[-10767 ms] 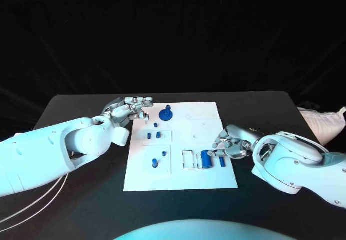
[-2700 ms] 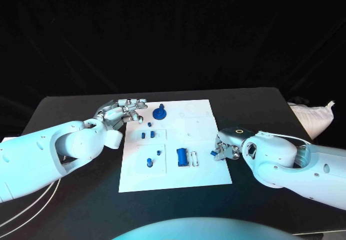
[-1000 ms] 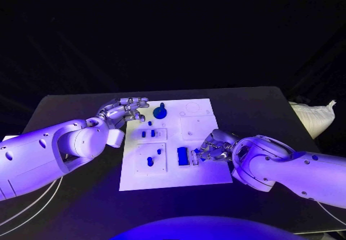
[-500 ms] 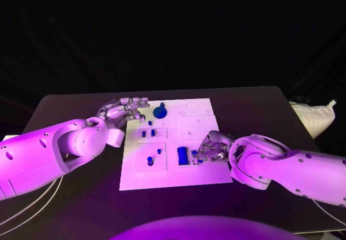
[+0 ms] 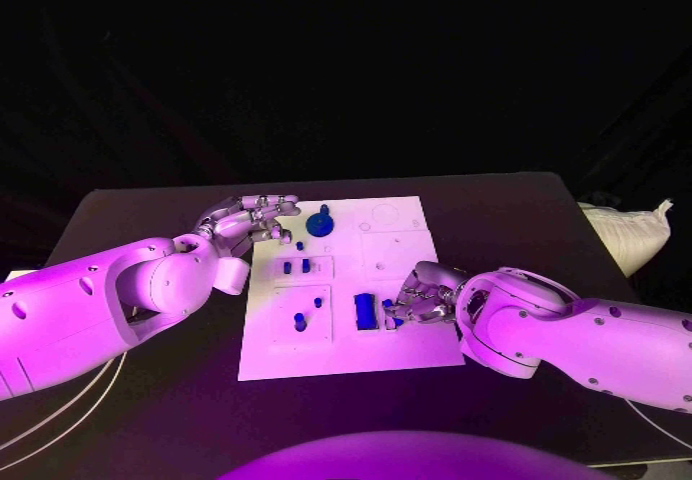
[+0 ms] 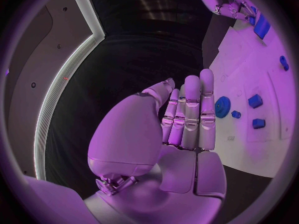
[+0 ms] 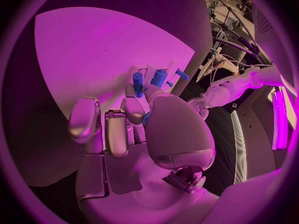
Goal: Assemble the parts on the task board
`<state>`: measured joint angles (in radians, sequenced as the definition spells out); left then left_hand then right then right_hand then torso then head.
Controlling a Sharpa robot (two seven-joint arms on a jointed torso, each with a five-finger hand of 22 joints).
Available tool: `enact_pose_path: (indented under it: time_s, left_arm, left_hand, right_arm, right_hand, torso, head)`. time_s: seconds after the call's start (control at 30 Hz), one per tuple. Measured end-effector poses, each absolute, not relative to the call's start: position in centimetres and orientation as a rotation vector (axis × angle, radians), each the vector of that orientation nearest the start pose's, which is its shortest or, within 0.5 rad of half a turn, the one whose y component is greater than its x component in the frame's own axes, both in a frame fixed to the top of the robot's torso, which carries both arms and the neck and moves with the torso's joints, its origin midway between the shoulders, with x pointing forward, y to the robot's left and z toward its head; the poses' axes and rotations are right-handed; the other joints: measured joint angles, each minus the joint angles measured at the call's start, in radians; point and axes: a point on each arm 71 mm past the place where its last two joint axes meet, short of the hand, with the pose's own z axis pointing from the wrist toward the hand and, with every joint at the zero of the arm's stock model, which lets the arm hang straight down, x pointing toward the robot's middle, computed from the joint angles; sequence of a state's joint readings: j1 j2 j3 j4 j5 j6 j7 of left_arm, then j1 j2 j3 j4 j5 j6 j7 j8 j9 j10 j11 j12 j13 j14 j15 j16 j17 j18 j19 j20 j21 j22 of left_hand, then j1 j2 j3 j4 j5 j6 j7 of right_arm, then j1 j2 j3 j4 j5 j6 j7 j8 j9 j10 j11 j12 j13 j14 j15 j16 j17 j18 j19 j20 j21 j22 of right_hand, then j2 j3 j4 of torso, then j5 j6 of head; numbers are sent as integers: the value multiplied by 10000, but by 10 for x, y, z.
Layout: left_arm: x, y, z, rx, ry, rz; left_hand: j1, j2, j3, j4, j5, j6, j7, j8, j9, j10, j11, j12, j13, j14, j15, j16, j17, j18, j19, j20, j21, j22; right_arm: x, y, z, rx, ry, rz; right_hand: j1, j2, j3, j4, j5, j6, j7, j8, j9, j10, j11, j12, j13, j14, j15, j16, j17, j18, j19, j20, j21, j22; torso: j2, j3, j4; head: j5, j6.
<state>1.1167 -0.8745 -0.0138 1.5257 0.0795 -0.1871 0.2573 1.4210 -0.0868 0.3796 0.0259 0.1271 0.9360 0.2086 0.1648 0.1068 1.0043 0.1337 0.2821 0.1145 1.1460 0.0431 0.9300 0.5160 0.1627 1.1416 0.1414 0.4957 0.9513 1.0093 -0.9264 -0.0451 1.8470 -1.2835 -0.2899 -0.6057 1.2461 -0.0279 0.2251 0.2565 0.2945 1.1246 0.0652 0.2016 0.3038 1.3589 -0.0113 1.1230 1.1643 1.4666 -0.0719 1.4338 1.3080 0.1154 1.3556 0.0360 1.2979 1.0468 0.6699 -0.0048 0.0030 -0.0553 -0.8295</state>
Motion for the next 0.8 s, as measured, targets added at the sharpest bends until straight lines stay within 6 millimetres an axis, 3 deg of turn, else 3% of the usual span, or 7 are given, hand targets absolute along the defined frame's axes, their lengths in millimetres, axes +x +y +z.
enact_pose_path:
  time_s: [0.27,0.37,0.5,0.73,0.8]
  left_arm:
    - [473,218,-218,-13371,15894,-15699]
    - [473,218,-218,-13371,15904,-15700]
    - [473,218,-218,-13375,15916,-15692]
    - [473,218,-219,-13370,15969,-15718]
    - [473,217,-219,-13367,15990,-15726]
  left_hand:
    - [0,0,0,0,0,0,0,0,0,0,0,0,6,0,0,0,1,1,0,0,0,0]
    - [0,0,0,0,0,0,0,0,0,0,0,0,6,0,0,0,1,0,0,0,0,0]
    - [0,0,0,0,0,0,0,0,0,0,0,0,5,0,0,0,1,1,0,0,0,1]
    - [0,0,0,0,0,-38,37,-1,0,-38,38,47,4,-38,38,0,-8,0,0,0,0,-9]
    - [0,0,0,0,0,-38,37,0,0,-75,1,47,4,-64,12,0,-20,1,0,0,-20,-9]
  right_arm:
    - [382,-176,-256,2353,21209,5000]
    - [381,-176,-256,2256,21259,4973]
    - [380,-176,-257,2139,21328,4954]
    - [378,-177,-256,2006,21363,4935]
    - [378,-177,-256,1990,21356,4923]
  right_hand:
    - [-211,0,-29,34,-1,48,-48,73,50,93,-18,195,209,0,0,38,-1,0,19,-19,0,29]
    - [-415,-116,-113,119,1,107,-39,85,83,111,-36,218,261,0,0,38,-1,0,19,-19,0,29]
    - [-693,-271,-310,208,421,116,-44,112,118,111,-36,258,327,0,0,38,-2,0,19,-19,0,42]
    - [-1357,-340,-904,310,772,121,-48,111,168,139,-8,258,398,0,0,78,-2,0,19,-19,0,63]
    - [-1878,-386,-1322,315,424,126,-53,111,186,139,-9,258,405,0,0,78,-3,0,18,-19,-1,63]
  torso:
    - [-1,-2,1]
    - [0,-2,4]
    - [0,0,5]
    - [3,0,5]
    - [4,0,3]
  head:
    - [-11,-13]
    - [-12,-18]
    - [1,-24]
    - [19,-65]
    - [35,-69]
